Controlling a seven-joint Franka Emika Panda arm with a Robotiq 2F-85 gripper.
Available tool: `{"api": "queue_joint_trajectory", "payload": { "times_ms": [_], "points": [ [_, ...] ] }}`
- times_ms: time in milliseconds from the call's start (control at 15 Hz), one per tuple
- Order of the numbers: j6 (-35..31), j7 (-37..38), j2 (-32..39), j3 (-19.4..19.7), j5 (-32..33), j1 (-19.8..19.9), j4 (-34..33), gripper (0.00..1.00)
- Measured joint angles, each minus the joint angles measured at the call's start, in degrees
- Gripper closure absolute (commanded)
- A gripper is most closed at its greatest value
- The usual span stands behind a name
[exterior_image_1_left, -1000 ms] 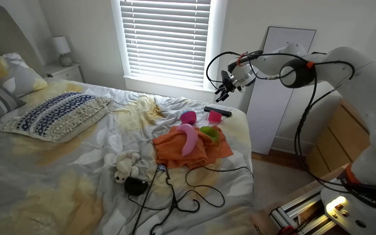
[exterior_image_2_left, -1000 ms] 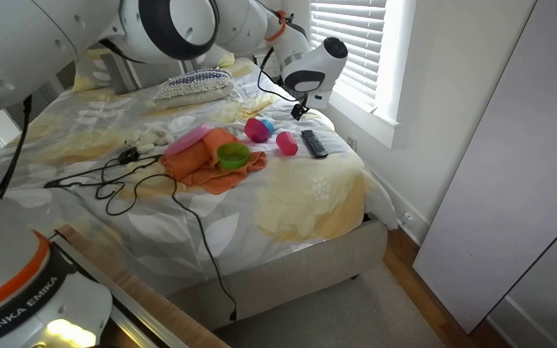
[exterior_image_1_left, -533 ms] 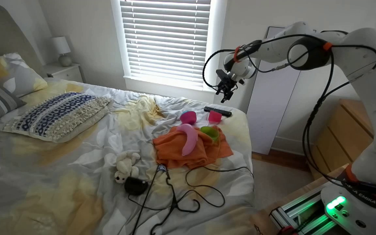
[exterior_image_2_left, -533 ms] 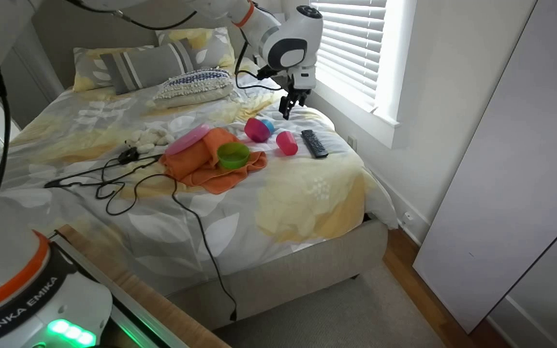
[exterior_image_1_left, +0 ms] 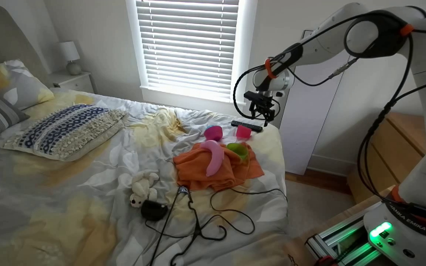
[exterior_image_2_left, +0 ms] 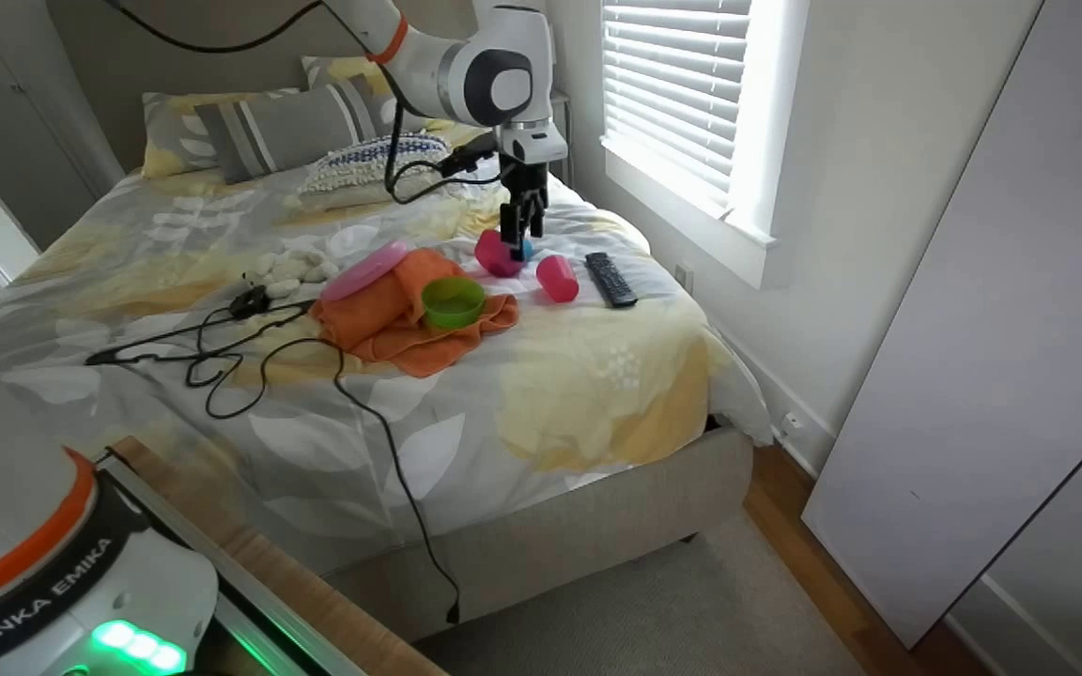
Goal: Move the remote to the right
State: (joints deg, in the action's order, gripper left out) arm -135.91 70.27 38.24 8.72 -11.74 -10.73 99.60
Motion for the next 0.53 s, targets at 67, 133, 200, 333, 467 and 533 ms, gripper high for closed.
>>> {"api": "queue_joint_trajectory", "payload": {
  "times_ms": [67,133,200,333,467,533],
  "points": [
    [0.0,0.04,-1.84,0.17,3.02,-0.9,3.12,0.0],
    [0.0,0.06,-3.66,0.29,5.98,-1.77,6.18,0.0],
    [0.01,0.07,-5.49,0.36,8.93,-2.6,9.25,0.0],
    [0.01,0.11,-9.24,0.39,14.9,-4.15,15.53,0.0],
    [-0.01,0.41,-12.4,0.07,18.66,-5.04,20.59,0.0],
    [-0.01,0.42,-12.56,-0.16,18.66,-4.84,20.5,0.0]
  ]
}}
